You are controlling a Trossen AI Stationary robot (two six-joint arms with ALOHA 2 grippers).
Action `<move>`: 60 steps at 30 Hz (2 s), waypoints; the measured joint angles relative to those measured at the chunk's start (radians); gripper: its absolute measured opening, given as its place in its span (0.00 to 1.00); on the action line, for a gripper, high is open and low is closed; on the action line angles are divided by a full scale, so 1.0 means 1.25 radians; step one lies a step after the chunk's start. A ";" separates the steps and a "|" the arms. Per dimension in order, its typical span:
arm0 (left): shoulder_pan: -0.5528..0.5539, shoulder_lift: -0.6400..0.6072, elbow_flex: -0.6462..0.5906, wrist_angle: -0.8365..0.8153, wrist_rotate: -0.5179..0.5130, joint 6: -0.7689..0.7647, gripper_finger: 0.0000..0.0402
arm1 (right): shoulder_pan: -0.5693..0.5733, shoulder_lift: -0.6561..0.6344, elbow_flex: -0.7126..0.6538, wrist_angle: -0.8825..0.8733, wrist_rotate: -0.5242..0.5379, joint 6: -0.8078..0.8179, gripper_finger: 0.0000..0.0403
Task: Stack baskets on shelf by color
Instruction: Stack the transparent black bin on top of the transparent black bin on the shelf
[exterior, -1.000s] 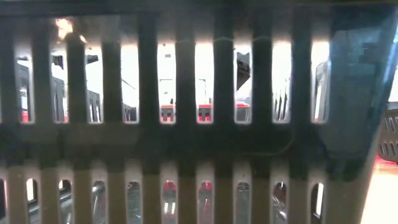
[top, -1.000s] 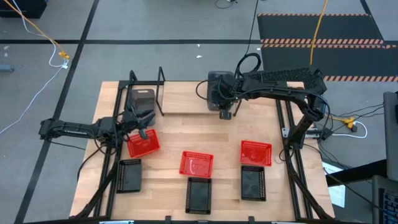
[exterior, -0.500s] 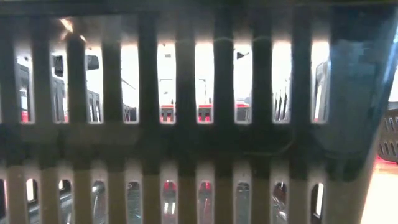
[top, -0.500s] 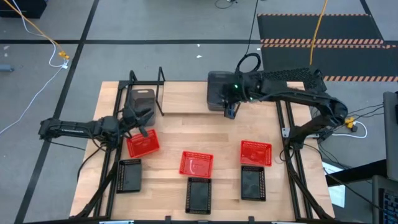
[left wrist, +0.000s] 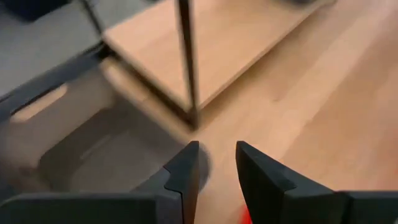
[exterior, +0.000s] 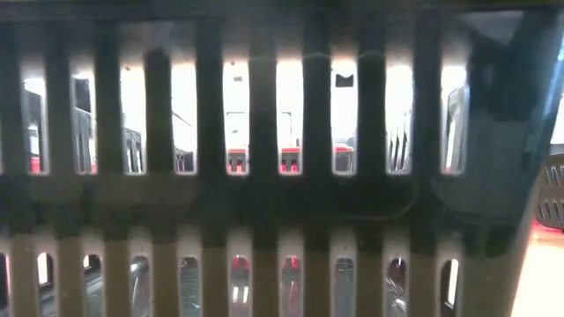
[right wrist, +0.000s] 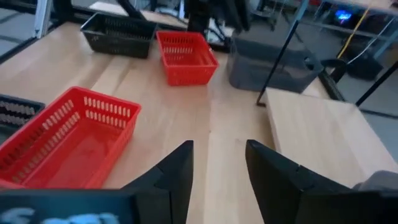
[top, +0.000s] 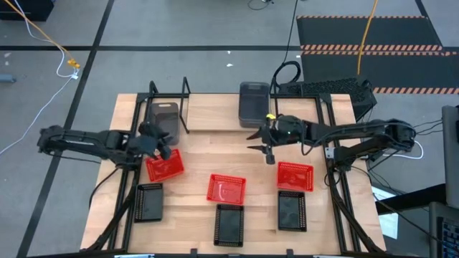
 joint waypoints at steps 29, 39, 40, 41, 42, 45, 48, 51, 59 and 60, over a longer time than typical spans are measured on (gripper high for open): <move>0.152 0.249 0.033 0.010 0.136 0.036 0.02 | 0.010 0.000 -0.052 0.061 0.001 0.073 0.35; 0.133 0.246 0.281 -0.308 0.049 -0.001 0.01 | 0.039 0.000 -0.052 0.054 0.001 0.063 0.35; 0.127 0.246 0.302 -0.336 0.051 -0.004 0.01 | 0.041 0.000 -0.052 0.052 0.001 0.063 0.35; 0.121 0.246 0.327 -0.347 0.056 -0.003 0.02 | 0.042 0.000 -0.052 0.052 0.001 0.063 0.35; 0.114 0.246 0.353 -0.344 0.057 0.000 0.02 | 0.044 0.000 -0.052 0.053 0.001 0.062 0.35; 0.095 0.246 0.410 -0.340 0.050 0.030 0.01 | 0.045 0.000 -0.052 0.054 0.001 0.061 0.35; 0.076 0.248 0.460 -0.302 0.053 0.034 0.01 | 0.045 0.000 -0.052 0.062 0.000 0.063 0.35; 0.066 0.265 0.496 -0.250 0.047 0.023 0.02 | 0.051 0.004 -0.052 0.087 -0.011 0.069 0.35; -0.021 0.381 0.552 -0.029 0.107 0.102 0.02 | 0.107 0.005 -0.052 0.129 -0.061 0.076 0.35; -0.038 0.402 0.559 -0.009 0.111 0.124 0.02 | 0.113 0.004 -0.052 0.130 -0.061 0.076 0.35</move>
